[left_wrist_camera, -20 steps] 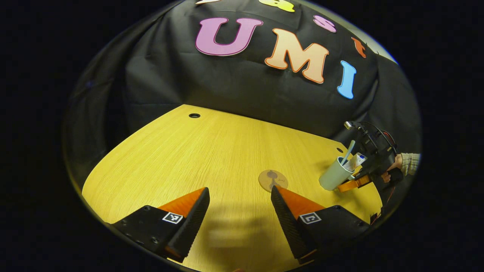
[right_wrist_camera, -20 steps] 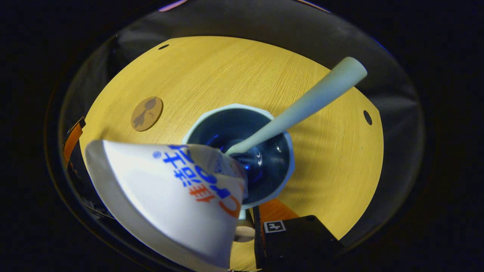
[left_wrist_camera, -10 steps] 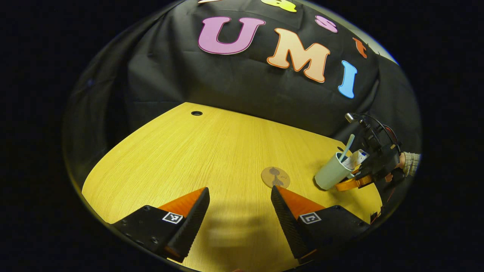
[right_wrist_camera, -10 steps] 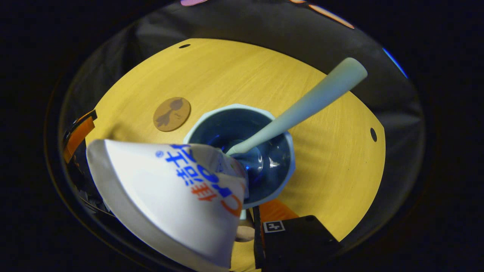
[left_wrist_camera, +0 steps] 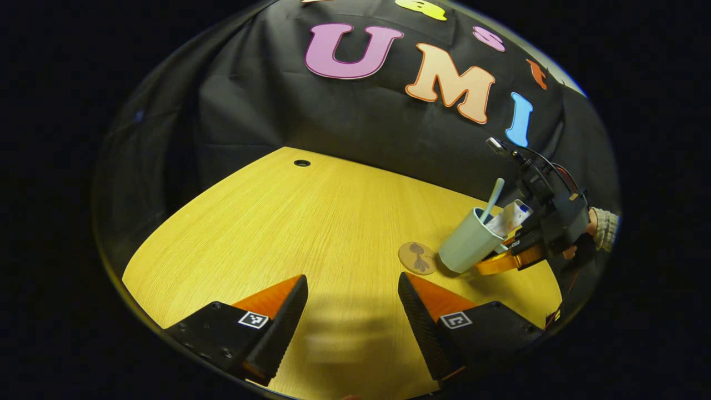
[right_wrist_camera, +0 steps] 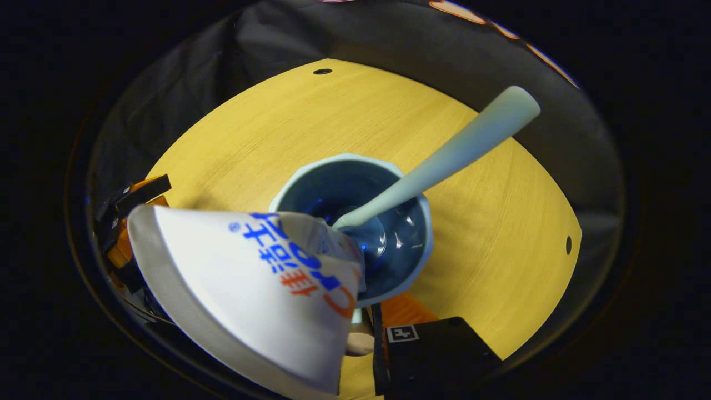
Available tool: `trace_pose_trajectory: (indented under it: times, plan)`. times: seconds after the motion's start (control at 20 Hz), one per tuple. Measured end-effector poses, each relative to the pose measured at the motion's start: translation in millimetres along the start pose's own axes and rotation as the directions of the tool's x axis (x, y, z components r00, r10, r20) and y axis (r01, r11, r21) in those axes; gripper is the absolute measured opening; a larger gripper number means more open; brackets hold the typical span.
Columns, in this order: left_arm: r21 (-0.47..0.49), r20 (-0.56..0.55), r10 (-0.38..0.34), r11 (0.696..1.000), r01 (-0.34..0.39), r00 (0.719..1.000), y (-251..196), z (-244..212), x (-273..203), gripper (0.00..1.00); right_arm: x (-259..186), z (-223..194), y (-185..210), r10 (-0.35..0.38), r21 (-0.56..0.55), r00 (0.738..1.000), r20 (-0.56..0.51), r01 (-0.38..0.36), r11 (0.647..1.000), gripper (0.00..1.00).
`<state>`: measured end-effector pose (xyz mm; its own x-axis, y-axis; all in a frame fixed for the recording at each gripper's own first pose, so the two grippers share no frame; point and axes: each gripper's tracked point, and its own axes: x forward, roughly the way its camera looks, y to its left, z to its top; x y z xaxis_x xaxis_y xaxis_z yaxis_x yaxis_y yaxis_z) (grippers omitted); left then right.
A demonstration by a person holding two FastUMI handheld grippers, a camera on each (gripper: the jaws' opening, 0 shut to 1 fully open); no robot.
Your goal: Put the toothbrush and toothpaste on the desktop into the cup, then pick up the cup and place it on the coaster on the desktop.
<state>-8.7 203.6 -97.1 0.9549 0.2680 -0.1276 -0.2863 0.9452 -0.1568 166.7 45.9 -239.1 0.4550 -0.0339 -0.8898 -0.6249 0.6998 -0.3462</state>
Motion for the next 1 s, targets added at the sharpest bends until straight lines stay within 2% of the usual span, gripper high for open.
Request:
trace_pose_trajectory:
  times: [0.15, 0.55, 0.85, 1.0]
  plan:
    - [-0.045, 0.005, 0.007, 0.999, -0.007, 1.0, 8, -2, -7, 0.95, 16, 11, 22, 0.015, -0.013, 1.0, -0.007, -0.015, 1.0, 0.27]
    - [-0.057, -0.007, 0.078, 0.995, -0.079, 0.997, 40, -6, -18, 0.95, 31, 33, 35, 0.018, -0.041, 0.999, -0.037, -0.019, 0.999, 0.27]
    - [-0.068, -0.012, 0.08, 0.994, -0.08, 0.997, 40, -4, -14, 0.96, 40, 31, 34, 0.0, -0.072, 0.996, -0.091, -0.006, 0.997, 0.27]
    - [-0.066, -0.02, 0.07, 0.995, -0.072, 0.997, 37, -5, -15, 0.96, 36, 34, 34, -0.003, -0.063, 0.997, -0.083, -0.003, 0.998, 0.27]
